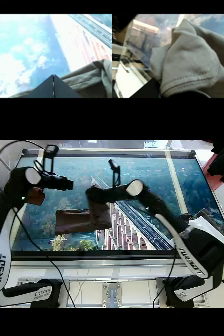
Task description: Fold the shirts.
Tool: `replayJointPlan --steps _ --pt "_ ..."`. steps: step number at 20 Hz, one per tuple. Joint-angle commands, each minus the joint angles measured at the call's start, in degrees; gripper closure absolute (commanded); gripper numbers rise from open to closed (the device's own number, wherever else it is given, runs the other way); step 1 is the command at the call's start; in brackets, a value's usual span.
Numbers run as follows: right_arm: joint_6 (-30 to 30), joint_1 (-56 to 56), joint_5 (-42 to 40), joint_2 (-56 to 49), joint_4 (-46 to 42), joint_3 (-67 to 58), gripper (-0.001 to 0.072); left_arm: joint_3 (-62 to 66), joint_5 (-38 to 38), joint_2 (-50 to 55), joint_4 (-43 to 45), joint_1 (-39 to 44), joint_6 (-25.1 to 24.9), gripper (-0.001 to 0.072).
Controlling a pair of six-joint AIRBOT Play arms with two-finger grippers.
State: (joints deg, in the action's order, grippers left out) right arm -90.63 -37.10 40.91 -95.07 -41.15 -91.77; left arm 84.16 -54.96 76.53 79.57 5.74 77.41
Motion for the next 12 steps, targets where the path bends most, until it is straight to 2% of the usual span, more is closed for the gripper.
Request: replayJointPlan --steps 1,2,3,4,5,9,10,12 --pt "-0.3 -8.4 -14.0 -6.5 9.3 -0.2 0.0687 0.1 -2.2 -2.6 1.0 -3.0 0.9 0.0693" --pt "1.5 -10.1 -17.7 -7.7 12.2 -0.1 0.0684 0.1 -2.4 -2.6 0.3 -2.9 0.9 0.0693" --pt "2.7 -11.3 -21.9 -8.4 13.6 -0.1 0.0642 0.1 -2.4 -2.6 -0.8 -2.9 0.9 0.0693" --pt "2.7 -12.2 -26.2 -8.6 14.7 -0.1 0.0383 0.1 -2.4 -2.6 -1.7 -2.9 0.9 0.0693" --pt "2.6 -12.2 -28.8 -8.5 15.9 -0.2 0.0195 0.1 -2.4 -2.6 -2.3 -2.9 0.9 0.0693" --pt "3.6 -8.0 -24.3 -8.3 13.6 -4.3 0.0182 0.1 -3.1 -2.6 -2.4 -2.9 0.9 0.0693" --pt "5.6 -6.0 -22.4 -8.0 9.5 -5.1 0.0182 0.1 -3.5 -2.6 -2.4 -2.9 0.8 0.0693" --pt "4.5 -0.6 -16.5 -7.6 0.9 -5.1 0.0183 0.1 -3.7 -2.5 -2.4 -2.9 0.8 0.0693"
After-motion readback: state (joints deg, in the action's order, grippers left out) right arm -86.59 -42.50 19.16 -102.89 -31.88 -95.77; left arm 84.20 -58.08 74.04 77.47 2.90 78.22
